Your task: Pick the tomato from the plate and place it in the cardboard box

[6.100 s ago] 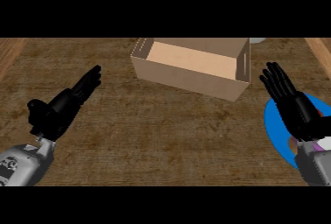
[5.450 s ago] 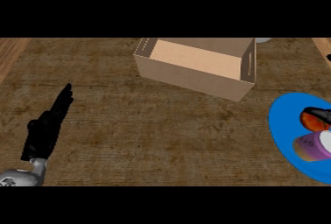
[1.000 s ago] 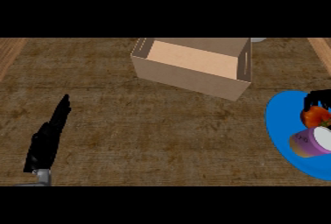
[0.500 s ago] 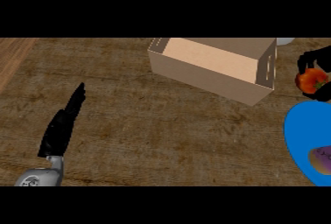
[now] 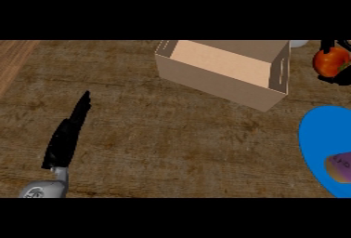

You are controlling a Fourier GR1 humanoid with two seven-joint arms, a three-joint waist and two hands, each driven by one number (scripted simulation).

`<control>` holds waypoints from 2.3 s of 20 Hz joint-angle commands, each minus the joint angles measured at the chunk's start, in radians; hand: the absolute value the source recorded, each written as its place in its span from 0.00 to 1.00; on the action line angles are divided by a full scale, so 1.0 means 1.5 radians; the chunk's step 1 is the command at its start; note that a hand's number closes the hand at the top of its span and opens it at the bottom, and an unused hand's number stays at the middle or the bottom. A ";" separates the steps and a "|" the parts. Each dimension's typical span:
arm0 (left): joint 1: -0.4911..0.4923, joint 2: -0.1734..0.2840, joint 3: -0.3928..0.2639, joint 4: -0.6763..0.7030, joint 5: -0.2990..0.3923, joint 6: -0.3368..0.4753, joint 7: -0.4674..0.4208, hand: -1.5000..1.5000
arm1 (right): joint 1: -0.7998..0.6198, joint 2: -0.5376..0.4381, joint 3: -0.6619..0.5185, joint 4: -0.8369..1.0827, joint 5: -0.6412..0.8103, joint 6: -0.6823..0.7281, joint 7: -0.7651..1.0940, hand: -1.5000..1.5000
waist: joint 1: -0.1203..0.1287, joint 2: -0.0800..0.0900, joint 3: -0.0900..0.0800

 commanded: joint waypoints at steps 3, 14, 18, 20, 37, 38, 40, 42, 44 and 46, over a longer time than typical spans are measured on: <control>0.027 -0.005 0.003 -0.003 -0.003 0.010 -0.026 0.50 | -0.077 -0.009 -0.054 0.044 -0.076 0.138 -0.103 1.00 | -0.004 -0.004 -0.001; 0.006 0.028 0.036 -0.034 0.019 -0.016 0.048 0.50 | -0.206 0.075 -0.034 0.066 -0.094 0.192 -0.013 1.00 | -0.031 -0.015 -0.003; 0.009 0.016 0.019 -0.045 0.003 -0.008 0.042 0.50 | -0.236 0.119 -0.024 0.088 -0.087 0.168 0.035 1.00 | -0.023 -0.010 -0.002; 0.027 0.004 0.011 -0.012 -0.001 -0.006 -0.004 0.50 | -0.253 0.147 -0.021 0.096 -0.082 0.138 0.063 1.00 | -0.013 -0.004 -0.003; -0.017 0.011 0.033 0.006 0.002 -0.013 0.016 0.50 | -0.260 0.316 0.010 0.148 -0.047 0.069 0.243 0.00 | -0.018 -0.002 -0.003; 0.000 -0.002 0.016 -0.016 -0.013 0.000 0.009 0.50 | -0.235 0.330 0.010 0.145 -0.047 0.031 0.238 0.00 | -0.015 -0.002 -0.003; -0.006 -0.015 0.008 -0.006 -0.014 0.003 0.013 0.50 | -0.221 0.358 0.010 0.147 -0.045 0.000 0.249 0.00 | -0.010 0.002 -0.003; -0.012 -0.002 0.021 0.003 -0.010 -0.004 -0.001 0.50 | -0.209 0.354 0.000 0.144 -0.055 0.001 0.229 0.00 | -0.013 0.001 -0.003; -0.013 0.012 0.034 -0.008 0.000 -0.015 0.021 0.50 | -0.225 0.347 -0.022 0.147 -0.079 0.047 0.224 0.00 | -0.011 -0.001 -0.003; -0.001 -0.009 0.015 -0.003 -0.015 0.000 -0.002 0.50 | -0.213 0.363 -0.064 0.144 -0.121 0.027 0.231 0.00 | -0.014 -0.001 -0.003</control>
